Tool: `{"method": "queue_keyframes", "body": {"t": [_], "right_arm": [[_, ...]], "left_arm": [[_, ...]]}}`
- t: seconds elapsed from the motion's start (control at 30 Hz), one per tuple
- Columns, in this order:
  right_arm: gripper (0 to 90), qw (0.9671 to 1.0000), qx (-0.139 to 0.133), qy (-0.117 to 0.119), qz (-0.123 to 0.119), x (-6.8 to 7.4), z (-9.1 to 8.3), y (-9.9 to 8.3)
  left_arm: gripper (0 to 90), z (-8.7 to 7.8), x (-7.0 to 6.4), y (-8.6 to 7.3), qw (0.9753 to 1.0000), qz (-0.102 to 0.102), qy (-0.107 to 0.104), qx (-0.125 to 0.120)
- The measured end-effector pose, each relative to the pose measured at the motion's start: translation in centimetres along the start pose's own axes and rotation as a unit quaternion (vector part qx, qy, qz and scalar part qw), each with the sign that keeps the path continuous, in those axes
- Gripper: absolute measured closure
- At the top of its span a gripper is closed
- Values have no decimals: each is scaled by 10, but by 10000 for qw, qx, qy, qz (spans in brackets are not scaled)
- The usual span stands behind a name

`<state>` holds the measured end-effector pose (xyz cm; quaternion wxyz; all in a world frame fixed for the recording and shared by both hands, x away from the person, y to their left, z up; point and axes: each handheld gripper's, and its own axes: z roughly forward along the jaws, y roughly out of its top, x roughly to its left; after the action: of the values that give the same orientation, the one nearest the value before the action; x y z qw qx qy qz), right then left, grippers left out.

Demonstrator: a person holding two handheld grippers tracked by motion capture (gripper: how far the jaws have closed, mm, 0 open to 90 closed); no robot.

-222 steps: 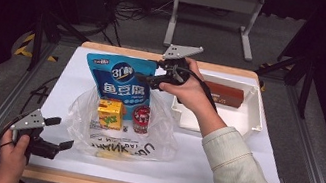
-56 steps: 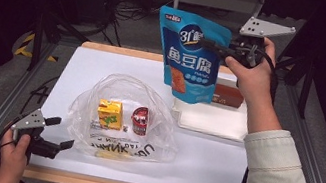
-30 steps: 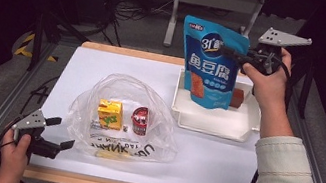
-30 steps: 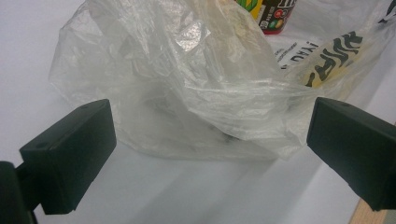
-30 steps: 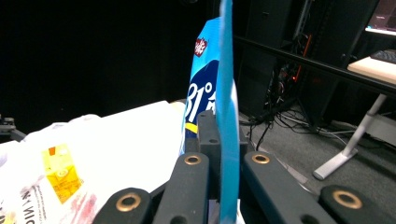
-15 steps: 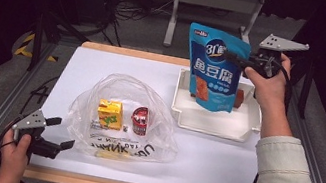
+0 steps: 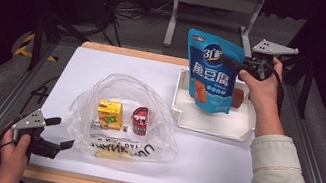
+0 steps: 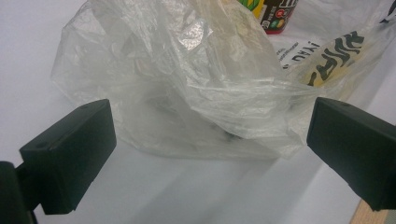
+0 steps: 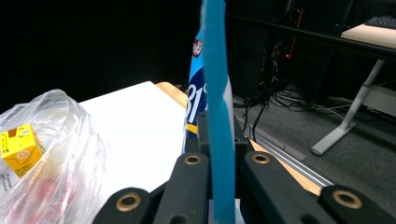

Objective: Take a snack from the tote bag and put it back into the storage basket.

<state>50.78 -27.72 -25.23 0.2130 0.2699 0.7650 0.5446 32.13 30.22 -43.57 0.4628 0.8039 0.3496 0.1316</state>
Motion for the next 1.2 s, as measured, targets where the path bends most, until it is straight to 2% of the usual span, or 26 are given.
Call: {"method": "queue_keyframes", "body": {"t": [0.27, 0.83, 1.2], "right_arm": [[900, 10000, -1, 71, 55, -3, 10, -9], [900, 9998, -16, 159, 152, -5, 30, -17], [900, 9996, -105, 173, 191, -5, 34, -24]], "left_arm": [[17, -3, -1, -2, 10000, -30, 18, -8], [16, -10, -3, -7, 9999, -64, 86, -17], [16, -10, -3, -7, 10000, -52, 75, -4]]}}
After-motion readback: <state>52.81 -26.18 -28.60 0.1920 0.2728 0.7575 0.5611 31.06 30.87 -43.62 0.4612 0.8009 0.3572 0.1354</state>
